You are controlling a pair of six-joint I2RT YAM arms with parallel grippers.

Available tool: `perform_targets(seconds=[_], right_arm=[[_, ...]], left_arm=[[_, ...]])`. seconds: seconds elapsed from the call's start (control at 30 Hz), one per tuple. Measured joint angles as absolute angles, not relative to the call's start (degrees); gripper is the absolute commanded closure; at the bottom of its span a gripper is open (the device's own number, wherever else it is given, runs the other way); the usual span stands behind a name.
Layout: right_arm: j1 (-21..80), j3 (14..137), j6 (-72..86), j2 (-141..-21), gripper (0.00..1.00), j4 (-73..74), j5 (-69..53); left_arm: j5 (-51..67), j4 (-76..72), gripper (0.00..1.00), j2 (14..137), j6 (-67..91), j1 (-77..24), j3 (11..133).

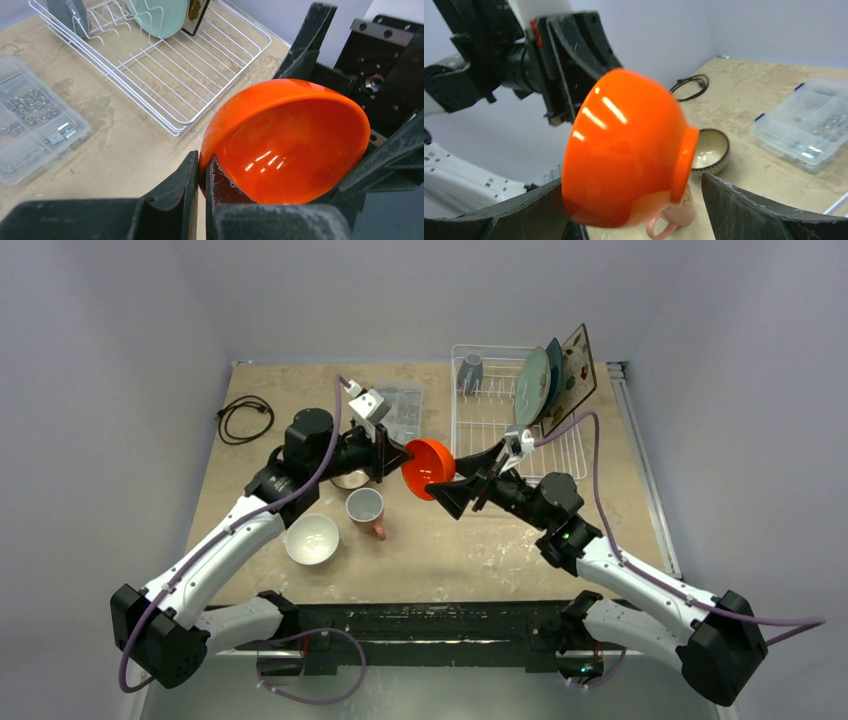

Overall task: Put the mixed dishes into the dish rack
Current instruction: Pick up the bowl from the center of the board.

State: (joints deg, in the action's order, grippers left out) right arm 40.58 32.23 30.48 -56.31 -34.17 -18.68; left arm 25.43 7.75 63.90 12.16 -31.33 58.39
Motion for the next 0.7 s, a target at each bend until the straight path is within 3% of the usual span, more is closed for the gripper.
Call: perform_targets(seconds=[0.2, 0.5, 0.6, 0.7], right_arm=[[40.49, 34.39, 28.03, -53.25, 0.02, -31.2, -14.0], [40.49, 35.64, 27.57, -54.5, 0.22, -31.44, -15.57], [40.4, 35.64, 27.86, -55.68, 0.21, -31.97, -16.4], [40.36, 35.64, 28.21, -56.42, 0.14, -32.16, -17.28]], left_arm=[[25.67, 9.1, 1.0, 64.07, 11.79, -31.92, 58.39], [25.76, 10.26, 1.0, 64.73, 11.31, -31.92, 58.39], [25.43, 11.29, 1.0, 64.77, 11.11, -31.9, 58.39], [24.8, 12.25, 1.0, 64.77, 10.61, -31.92, 58.39]])
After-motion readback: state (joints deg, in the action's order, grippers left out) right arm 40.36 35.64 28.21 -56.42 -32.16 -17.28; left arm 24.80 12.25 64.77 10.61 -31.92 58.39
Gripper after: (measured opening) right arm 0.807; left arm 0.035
